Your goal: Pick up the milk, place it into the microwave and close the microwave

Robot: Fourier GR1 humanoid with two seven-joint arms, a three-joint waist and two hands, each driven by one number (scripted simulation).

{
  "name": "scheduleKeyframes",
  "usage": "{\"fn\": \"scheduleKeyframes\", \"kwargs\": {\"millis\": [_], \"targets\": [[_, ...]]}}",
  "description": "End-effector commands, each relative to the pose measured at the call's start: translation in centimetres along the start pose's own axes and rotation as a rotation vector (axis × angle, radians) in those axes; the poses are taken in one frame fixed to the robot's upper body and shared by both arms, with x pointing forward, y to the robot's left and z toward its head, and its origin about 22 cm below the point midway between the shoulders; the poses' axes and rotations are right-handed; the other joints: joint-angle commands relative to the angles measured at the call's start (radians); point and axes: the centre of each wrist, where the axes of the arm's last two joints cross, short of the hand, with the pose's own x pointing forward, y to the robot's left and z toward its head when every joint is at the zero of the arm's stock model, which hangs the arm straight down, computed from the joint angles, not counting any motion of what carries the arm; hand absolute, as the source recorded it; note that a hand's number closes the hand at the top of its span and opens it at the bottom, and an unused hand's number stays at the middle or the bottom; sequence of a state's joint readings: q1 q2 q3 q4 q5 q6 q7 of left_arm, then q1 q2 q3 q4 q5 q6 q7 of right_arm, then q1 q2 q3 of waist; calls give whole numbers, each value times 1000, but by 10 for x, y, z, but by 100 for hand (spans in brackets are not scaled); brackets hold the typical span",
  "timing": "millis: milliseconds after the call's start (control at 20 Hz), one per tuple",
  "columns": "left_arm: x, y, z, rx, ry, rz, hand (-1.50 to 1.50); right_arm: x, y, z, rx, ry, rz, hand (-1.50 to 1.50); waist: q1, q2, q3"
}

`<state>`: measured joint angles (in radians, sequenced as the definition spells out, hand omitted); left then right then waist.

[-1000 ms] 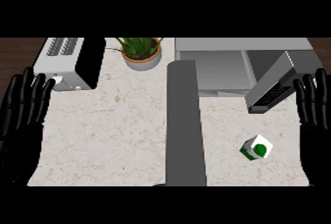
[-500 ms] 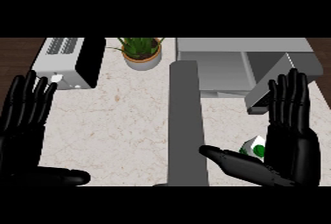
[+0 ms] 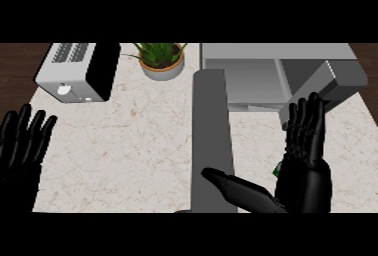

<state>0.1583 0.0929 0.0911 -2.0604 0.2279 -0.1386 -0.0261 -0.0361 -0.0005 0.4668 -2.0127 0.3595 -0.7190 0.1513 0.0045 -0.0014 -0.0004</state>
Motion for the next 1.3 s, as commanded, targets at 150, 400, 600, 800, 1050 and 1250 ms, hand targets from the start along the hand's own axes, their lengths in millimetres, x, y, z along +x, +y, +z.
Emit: {"fn": "scheduleKeyframes", "kwargs": {"millis": [150,400,600,800,1050,1250], "targets": [[8,-5,16,8,-9,-2,-150,-8,-3,-4,-92,34,101,-150,-1,0,0],[-4,17,31,-5,-6,4,-150,-28,-24,-5,-153,58,109,-150,-2,0,0],[17,21,42,-2,-8,19,-150,-58,-19,5,-194,107,123,-150,4,1,1],[9,25,31,4,3,4,-150,-79,-39,16,-232,137,127,-150,-1,1,1],[3,27,27,3,2,14,-150,-98,-75,30,-231,180,143,-150,-7,1,1],[19,18,67,-23,18,5,-150,-112,-101,31,-296,164,188,-150,1,0,1]]}}
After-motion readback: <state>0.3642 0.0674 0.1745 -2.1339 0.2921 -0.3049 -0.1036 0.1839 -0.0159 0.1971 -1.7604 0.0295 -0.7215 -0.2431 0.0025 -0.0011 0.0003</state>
